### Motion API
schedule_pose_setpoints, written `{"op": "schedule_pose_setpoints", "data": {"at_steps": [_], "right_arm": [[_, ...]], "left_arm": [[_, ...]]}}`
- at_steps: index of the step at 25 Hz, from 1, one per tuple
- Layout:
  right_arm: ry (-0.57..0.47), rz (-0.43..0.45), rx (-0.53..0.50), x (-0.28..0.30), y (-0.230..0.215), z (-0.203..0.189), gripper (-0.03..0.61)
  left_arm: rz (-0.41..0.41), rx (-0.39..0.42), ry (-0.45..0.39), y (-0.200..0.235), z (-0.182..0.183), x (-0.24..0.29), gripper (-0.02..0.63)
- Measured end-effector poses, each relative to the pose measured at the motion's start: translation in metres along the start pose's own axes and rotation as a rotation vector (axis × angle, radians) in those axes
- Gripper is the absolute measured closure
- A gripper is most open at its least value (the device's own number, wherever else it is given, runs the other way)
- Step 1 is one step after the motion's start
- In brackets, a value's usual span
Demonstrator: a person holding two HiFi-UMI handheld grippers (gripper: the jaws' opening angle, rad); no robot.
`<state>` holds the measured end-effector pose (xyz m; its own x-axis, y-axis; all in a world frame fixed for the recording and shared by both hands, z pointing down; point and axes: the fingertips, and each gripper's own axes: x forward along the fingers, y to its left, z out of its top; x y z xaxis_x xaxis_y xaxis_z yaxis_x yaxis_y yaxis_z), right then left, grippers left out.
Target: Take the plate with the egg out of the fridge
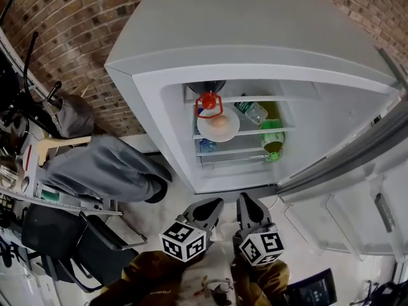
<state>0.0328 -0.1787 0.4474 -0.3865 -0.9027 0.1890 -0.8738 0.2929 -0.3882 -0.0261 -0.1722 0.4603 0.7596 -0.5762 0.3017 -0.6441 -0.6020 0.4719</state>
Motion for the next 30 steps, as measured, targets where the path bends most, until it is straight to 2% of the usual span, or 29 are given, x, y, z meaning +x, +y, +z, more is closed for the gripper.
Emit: {"op": "schedule_pose_setpoints", "data": {"at_steps": [5, 17, 25, 30], "right_arm": [[-0.023, -0.002, 0.038, 0.007, -0.004, 0.010, 0.581], [0.028, 0.074, 0.126, 0.041, -0.006, 0.007, 0.581], [0.051, 0.072, 0.151, 0.056, -0.016, 0.002, 0.580], [0.084, 0.094, 0.212, 0.068, -0.022, -0.004, 0.580]], "left_arm": [[-0.012, 0.008, -0.003, -0.001, 0.001, 0.006, 0.604], [0.027, 0.022, -0.018, 0.011, 0.003, 0.010, 0.604], [0.033, 0.031, -0.011, 0.012, -0.001, 0.012, 0.604], [0.040, 0.040, -0.008, 0.014, -0.002, 0.013, 0.604]]}}
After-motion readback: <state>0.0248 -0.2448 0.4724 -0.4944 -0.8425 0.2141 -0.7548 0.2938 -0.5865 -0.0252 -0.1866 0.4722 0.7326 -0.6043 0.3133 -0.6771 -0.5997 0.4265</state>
